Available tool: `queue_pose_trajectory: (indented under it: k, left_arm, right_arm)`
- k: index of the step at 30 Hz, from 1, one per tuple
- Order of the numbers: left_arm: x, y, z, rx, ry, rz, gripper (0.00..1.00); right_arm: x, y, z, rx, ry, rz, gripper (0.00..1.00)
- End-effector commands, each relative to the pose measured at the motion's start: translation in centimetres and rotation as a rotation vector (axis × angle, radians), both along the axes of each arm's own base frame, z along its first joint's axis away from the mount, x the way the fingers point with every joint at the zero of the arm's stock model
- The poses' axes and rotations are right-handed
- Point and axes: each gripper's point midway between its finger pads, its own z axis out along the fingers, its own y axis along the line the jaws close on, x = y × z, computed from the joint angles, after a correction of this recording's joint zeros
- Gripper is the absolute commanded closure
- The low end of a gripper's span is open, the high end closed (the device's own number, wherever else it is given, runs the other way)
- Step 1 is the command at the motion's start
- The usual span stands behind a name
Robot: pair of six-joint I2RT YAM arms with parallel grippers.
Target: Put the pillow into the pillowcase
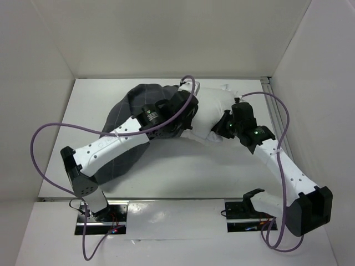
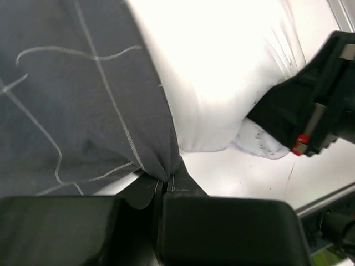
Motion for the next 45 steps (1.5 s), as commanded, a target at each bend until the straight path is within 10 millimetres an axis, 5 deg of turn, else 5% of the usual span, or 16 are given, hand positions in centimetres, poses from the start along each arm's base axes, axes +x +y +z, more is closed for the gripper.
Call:
queue_pose_trajectory:
  k: [1,6,7,13,15,18,19,21,25,27,28,30,31,35,39,45]
  left_arm:
    - [-1.7,-2.6,8.7,-0.279,-0.082,-0.145,1.00]
    - [-5.1,0.0,12.6,-0.292,-0.093,-0.176,1.00]
    - [-6.3,0.6,14.7,-0.332,-0.105,-0.190,1.00]
    - [-10.7,1.8,16.2,-0.353,0.029,-0.304,1.00]
    - [-10.0,1.3,14.9,-0.317,0.052,-0.298,1.00]
    - [-4.6,1.1,11.1,-0.243,0.107,-0.241,1.00]
    - [-0.7,1.3,8.8,-0.216,0.127,-0.180,1.00]
    - [3.3,1.5,6.7,-0.170,0.123,-0.151,1.00]
    - [11.4,1.3,2.6,-0.076,0.042,-0.056,0.98]
    - [12.8,0.6,2.5,-0.056,0.003,-0.066,0.60]
    - [13.1,0.7,1.3,-0.018,0.024,-0.066,0.41]
    - [12.2,0.0,2.5,-0.027,-0.003,-0.079,0.06]
    - [12.5,0.2,3.4,-0.032,-0.040,-0.071,0.00]
    - [10.6,3.0,9.1,-0.068,-0.165,0.004,0.00]
    - [9.1,5.1,9.8,-0.067,-0.176,0.059,0.01]
    - [7.2,7.0,7.7,-0.058,-0.117,0.123,0.10]
  right_arm:
    - [0.2,2.0,6.9,0.094,-0.228,0.118,1.00]
    - [-5.4,-0.8,10.2,0.025,-0.246,0.139,1.00]
    - [-6.7,-1.5,11.6,0.012,-0.281,0.141,1.00]
    - [-13.3,-3.8,11.5,-0.064,-0.100,0.192,1.00]
    - [-15.3,-4.5,10.3,-0.094,0.012,0.197,1.00]
    - [-16.0,-3.7,9.5,-0.059,0.087,0.226,1.00]
    - [-15.7,-3.5,8.4,-0.055,0.142,0.210,1.00]
    - [-14.8,-2.9,8.2,-0.046,0.146,0.220,0.97]
    - [-8.7,-2.3,8.9,-0.067,0.041,0.132,0.76]
    - [-5.4,-1.6,9.4,-0.057,-0.017,0.109,0.52]
    - [-2.8,-2.7,10.0,-0.079,-0.078,0.030,0.30]
    - [1.0,-3.6,9.4,-0.097,-0.077,-0.031,0.20]
    - [3.0,-5.5,9.7,-0.077,-0.093,-0.091,0.18]
    - [7.8,-10.0,8.9,0.023,-0.098,-0.153,0.15]
    - [9.5,-13.3,9.4,0.119,-0.123,-0.172,0.13]
    - [11.1,-13.9,8.7,0.122,-0.122,-0.176,0.06]
